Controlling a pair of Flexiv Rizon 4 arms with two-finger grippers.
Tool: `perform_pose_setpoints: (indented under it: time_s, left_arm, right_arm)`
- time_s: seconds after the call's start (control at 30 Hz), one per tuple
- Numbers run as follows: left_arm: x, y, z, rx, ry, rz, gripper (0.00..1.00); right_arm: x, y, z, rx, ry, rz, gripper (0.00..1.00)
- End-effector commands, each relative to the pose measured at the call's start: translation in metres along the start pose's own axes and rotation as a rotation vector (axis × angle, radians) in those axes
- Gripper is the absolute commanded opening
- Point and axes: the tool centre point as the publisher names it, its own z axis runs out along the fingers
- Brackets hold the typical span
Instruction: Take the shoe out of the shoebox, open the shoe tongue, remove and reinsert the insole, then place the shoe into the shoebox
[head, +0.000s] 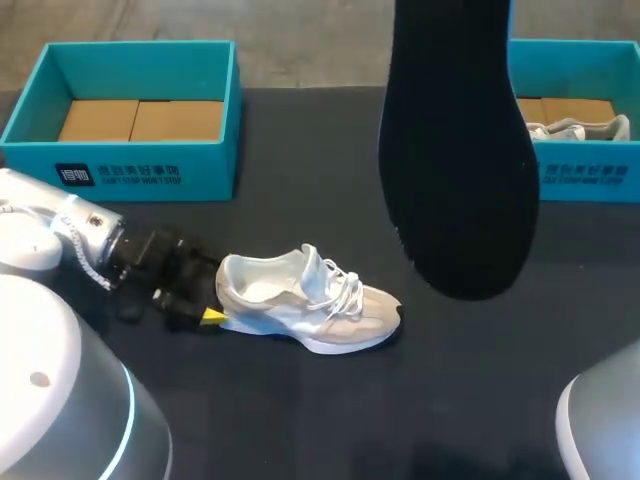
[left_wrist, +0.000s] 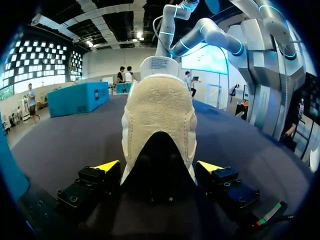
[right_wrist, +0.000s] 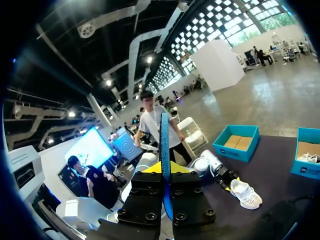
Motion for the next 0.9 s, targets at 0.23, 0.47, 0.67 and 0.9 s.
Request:
perform_pose_setpoints:
  time_s: [0.23, 0.47, 0.67, 0.9]
  left_arm:
    - [0.020, -0.011, -0.034, -0.106, -0.034, -0.013, 1.00]
    - [0.023, -0.027, -0.060, -0.206, -0.054, 0.001, 1.00]
    - [0.022, -0.050, -0.087, -0.392, -0.094, 0.001, 1.00]
    - [0.020, -0.080, -0.104, -0.497, -0.077, -0.020, 1.00]
  right_arm:
    - [0.000, 0.001, 0.001, 0.001, -0.001, 0.002, 0.00]
    - [0.000, 0.001, 0.001, 0.001, -0.001, 0.002, 0.00]
    - [0.000, 0.001, 0.001, 0.001, -0.001, 0.002, 0.00]
    - [0.000, 0.001, 0.001, 0.001, -0.001, 0.002, 0.00]
